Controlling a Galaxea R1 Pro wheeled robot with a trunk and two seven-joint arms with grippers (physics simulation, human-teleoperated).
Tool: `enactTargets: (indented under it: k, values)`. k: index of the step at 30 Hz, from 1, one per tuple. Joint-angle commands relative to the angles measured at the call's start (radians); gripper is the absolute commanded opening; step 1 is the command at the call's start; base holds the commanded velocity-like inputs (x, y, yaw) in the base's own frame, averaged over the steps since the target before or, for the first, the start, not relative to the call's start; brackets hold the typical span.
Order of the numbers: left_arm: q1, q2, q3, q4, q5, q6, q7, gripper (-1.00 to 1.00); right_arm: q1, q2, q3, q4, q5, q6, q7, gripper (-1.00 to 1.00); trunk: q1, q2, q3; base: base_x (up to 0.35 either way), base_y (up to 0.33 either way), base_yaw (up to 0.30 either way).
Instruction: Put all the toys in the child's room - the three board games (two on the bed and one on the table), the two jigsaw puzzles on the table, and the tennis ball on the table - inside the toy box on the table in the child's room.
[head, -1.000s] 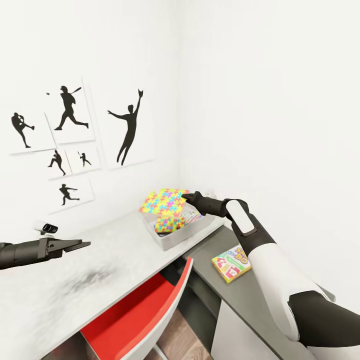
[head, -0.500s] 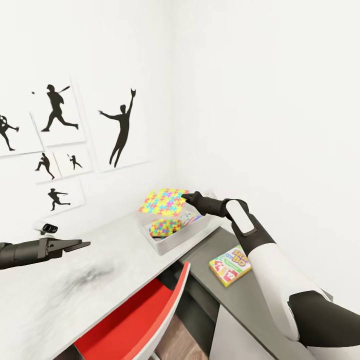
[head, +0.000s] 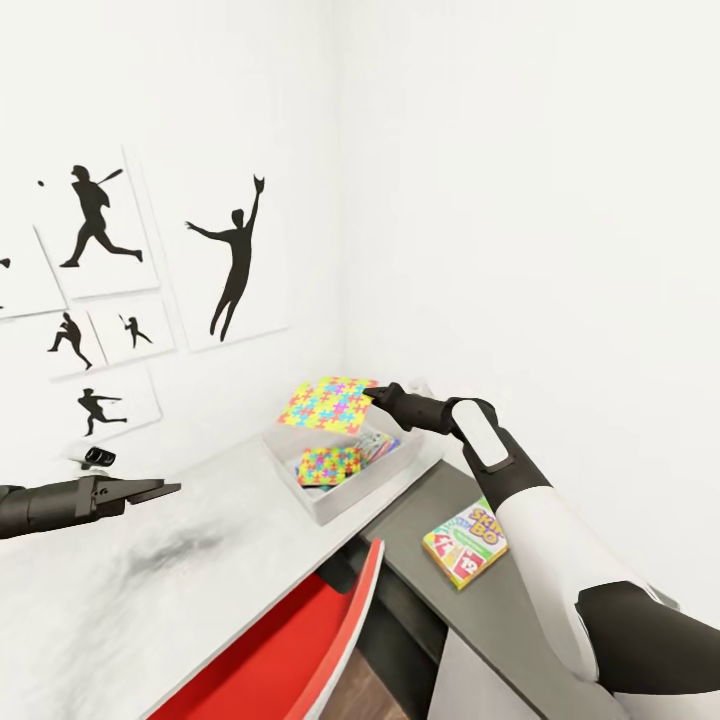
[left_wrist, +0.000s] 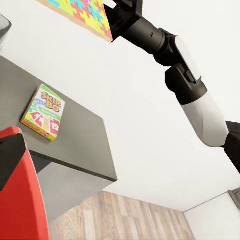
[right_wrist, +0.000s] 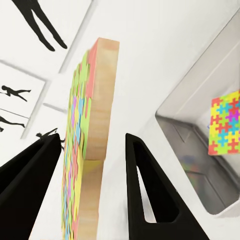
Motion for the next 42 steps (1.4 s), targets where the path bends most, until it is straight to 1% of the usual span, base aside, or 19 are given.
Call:
enactTargets:
  k: [1, 9, 28, 34, 37, 38, 40, 41, 42]
  values:
    - [-0.001, 0.0, 0.0, 0.0, -0.001, 0.011, -0.004, 1.0, -0.001, 0.0, 0.0, 0.0, 0.004, 0.003, 0.003, -1.0, 0.001, -0.002, -0.002, 0.131, 0.05, -0.001]
    - [-0.001, 0.0, 0.0, 0.0, -0.001, 0.011, -0.004, 1.0, -0.001, 0.0, -0.001, 0.0, 0.004, 0.003, 0.003, -1.0, 0.001, -0.002, -0.002, 0.175, 0.102, 0.0]
    - [-0.001, 0.0, 0.0, 0.0, -0.002, 0.009, -0.004, 1.0, -0.001, 0.0, -0.001, 0.0, 0.004, 0.009, 0.001, -1.0, 0.001, -0.002, -0.002, 0.035, 0.006, 0.0]
    - [-0.001, 0.001, 0.0, 0.0, -0.002, 0.011, -0.004, 1.0, -0.011, -0.001, -0.021, 0.004, 0.002, 0.018, 0.0, -1.0, 0.001, -0.002, -0.002, 0.0, 0.0, 0.0]
    - [-0.001, 0.001, 0.0, 0.0, -0.001, 0.011, -0.004, 1.0, -0.038, -0.002, -0.026, 0.009, 0.003, 0.047, -0.026, -1.0, 0.001, -0.002, -0.002, 0.0, 0.0, 0.0]
    - [-0.001, 0.001, 0.0, 0.0, -0.001, 0.011, -0.004, 1.0, -0.054, 0.0, -0.029, 0.013, 0.003, 0.058, -0.048, -1.0, 0.001, -0.002, -0.002, 0.0, 0.0, 0.0]
    - [-0.001, 0.001, 0.0, 0.0, -0.001, 0.011, -0.004, 1.0, -0.079, 0.002, -0.046, 0.032, 0.002, 0.068, -0.086, -1.0, 0.001, -0.002, -0.002, 0.0, 0.0, 0.0]
    - [-0.001, 0.001, 0.0, -0.001, 0.0, 0.012, -0.004, 1.0, -0.099, 0.004, -0.067, 0.053, 0.0, 0.073, -0.107, -1.0, 0.001, -0.002, -0.002, 0.0, 0.0, 0.0]
    - [-0.001, 0.001, 0.0, -0.002, 0.0, 0.012, -0.004, 1.0, -0.111, 0.006, -0.079, 0.066, -0.001, 0.074, -0.116, -1.0, 0.001, -0.002, -0.002, 0.0, 0.0, 0.0]
